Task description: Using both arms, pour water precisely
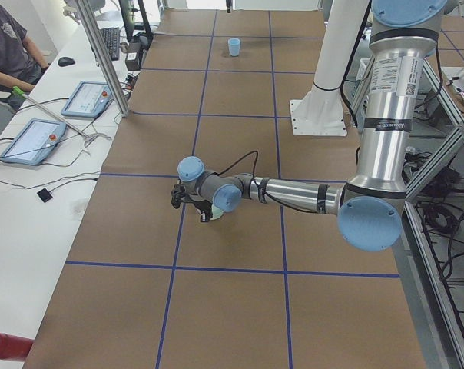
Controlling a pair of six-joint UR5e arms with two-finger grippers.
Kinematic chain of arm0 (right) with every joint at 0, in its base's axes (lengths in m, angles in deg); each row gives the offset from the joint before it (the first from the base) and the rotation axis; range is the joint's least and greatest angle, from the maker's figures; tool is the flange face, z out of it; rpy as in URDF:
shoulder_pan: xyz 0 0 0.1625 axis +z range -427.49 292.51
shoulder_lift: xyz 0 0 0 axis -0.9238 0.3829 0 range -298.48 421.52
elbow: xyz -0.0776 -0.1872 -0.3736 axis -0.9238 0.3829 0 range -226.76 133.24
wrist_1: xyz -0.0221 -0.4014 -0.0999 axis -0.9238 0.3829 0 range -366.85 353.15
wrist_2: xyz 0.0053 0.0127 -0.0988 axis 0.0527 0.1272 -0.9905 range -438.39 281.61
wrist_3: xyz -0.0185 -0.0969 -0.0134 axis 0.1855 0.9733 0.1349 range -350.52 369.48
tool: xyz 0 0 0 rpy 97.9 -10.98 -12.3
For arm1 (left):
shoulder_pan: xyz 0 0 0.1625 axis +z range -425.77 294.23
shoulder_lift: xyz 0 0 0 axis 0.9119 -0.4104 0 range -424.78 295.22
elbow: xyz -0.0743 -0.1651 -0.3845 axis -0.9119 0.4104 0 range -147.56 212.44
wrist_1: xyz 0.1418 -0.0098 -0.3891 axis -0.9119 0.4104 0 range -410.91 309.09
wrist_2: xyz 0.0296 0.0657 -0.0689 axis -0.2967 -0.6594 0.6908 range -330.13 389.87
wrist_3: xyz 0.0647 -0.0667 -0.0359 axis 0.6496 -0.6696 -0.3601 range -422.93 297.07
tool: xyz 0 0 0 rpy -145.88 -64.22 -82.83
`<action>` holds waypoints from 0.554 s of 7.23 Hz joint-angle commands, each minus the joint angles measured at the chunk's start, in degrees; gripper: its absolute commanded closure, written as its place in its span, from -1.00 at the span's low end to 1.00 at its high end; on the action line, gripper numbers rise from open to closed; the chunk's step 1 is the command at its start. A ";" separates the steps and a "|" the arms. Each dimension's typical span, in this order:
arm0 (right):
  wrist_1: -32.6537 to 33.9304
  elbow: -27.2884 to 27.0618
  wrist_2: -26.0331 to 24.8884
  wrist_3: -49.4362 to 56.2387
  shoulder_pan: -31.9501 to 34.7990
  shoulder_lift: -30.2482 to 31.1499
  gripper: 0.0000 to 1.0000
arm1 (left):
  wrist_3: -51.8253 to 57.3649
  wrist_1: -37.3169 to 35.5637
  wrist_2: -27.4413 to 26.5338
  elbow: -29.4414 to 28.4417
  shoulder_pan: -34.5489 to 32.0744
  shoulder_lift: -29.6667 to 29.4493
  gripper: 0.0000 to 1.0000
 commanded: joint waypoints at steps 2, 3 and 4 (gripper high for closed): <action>-0.03 -0.69 0.00 -0.07 0.00 -0.13 -0.99 | -15.55 -0.65 6.56 7.48 0.51 -7.60 1.00; -0.03 -0.70 0.00 0.02 0.00 -0.13 -0.99 | -24.42 -0.65 5.60 8.37 6.96 -12.95 1.00; -0.03 -0.70 0.09 -0.07 0.00 -0.13 -0.99 | -33.99 -0.65 2.11 8.29 13.37 -19.18 1.00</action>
